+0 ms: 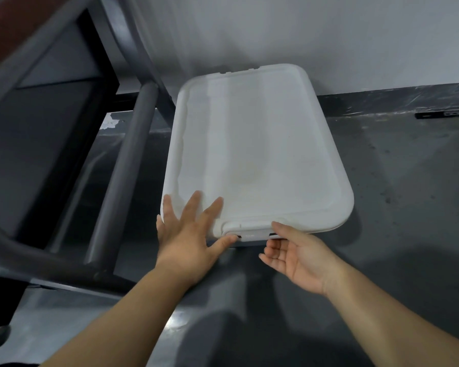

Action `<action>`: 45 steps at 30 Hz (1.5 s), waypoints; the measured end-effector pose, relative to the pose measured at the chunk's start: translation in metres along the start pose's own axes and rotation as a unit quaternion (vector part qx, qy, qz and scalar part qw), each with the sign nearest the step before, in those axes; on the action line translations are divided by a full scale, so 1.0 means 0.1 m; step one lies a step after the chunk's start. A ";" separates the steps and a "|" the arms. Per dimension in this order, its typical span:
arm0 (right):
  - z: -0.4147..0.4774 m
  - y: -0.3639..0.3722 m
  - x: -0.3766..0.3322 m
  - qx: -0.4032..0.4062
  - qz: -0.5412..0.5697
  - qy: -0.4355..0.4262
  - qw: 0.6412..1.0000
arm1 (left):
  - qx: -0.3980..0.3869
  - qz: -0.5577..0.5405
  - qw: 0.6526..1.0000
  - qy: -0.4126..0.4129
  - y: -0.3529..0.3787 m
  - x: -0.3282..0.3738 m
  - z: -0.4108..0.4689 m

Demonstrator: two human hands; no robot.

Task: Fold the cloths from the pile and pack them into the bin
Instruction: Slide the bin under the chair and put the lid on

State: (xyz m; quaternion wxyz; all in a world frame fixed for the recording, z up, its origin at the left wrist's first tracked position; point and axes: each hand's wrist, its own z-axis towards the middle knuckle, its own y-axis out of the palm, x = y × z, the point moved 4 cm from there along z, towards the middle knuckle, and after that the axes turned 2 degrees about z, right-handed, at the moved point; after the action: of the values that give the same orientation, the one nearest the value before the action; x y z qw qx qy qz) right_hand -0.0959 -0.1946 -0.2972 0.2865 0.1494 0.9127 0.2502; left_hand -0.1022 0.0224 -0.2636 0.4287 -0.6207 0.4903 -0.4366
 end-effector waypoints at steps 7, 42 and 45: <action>0.00 0.02 0.01 0.094 -0.053 -0.036 0.994 | 0.023 -0.056 0.998 -0.020 0.02 0.02 0.01; 1.52 0.85 -2.25 0.234 -0.760 -0.265 0.546 | 0.098 -0.001 0.995 0.000 -0.56 0.49 2.42; 1.83 0.97 -2.44 0.239 -0.769 -0.272 0.527 | 0.144 -0.003 0.987 -0.067 -0.78 0.27 3.11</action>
State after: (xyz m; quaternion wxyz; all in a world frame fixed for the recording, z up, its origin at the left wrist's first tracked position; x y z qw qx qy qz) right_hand 0.2195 -0.1481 -0.2654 0.5563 -0.4863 0.5776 -0.3471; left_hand 0.2194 0.0399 -0.2634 0.5442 -0.5815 0.3905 -0.4618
